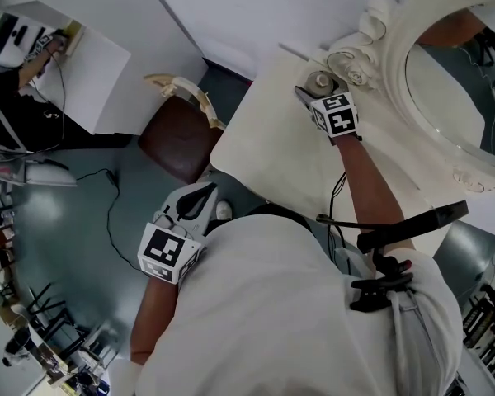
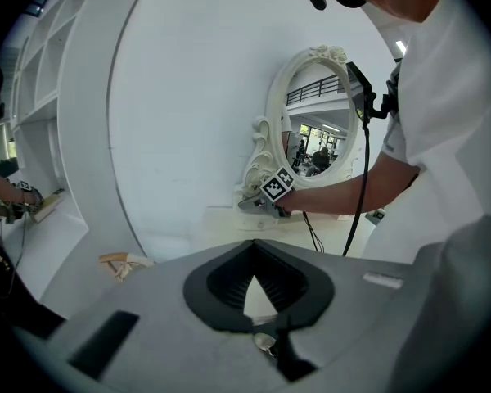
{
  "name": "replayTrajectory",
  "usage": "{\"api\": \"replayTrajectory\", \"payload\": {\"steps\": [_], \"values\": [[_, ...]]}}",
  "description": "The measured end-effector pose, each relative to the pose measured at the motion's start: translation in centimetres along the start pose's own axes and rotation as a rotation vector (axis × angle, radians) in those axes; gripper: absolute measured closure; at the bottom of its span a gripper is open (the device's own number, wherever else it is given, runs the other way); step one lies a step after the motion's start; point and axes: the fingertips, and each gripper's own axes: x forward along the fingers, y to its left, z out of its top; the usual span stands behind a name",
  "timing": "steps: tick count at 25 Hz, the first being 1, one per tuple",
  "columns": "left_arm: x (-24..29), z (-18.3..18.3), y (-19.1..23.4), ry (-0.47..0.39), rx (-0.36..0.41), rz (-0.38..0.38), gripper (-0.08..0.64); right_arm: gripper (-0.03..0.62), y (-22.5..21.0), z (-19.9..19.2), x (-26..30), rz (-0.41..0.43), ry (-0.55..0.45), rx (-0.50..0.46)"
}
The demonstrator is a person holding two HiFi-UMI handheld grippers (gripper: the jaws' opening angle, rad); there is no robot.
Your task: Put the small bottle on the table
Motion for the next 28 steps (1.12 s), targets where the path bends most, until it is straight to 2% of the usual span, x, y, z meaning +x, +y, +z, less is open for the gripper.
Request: {"api": "replayTrajectory", "payload": {"steps": [17,28], "values": [[-1.1,-0.2,1.5,0.002,0.008,0.001,0.557,0.241,-0.3,0.2,0.8,-0.030,-0.008,-0.019],[-2.3,-0.8,2.5,-0.017,0.030,-0.041,0.557,0.213,-0.4,-0.8,-1.0,-0.114,0.010,0.079]]}}
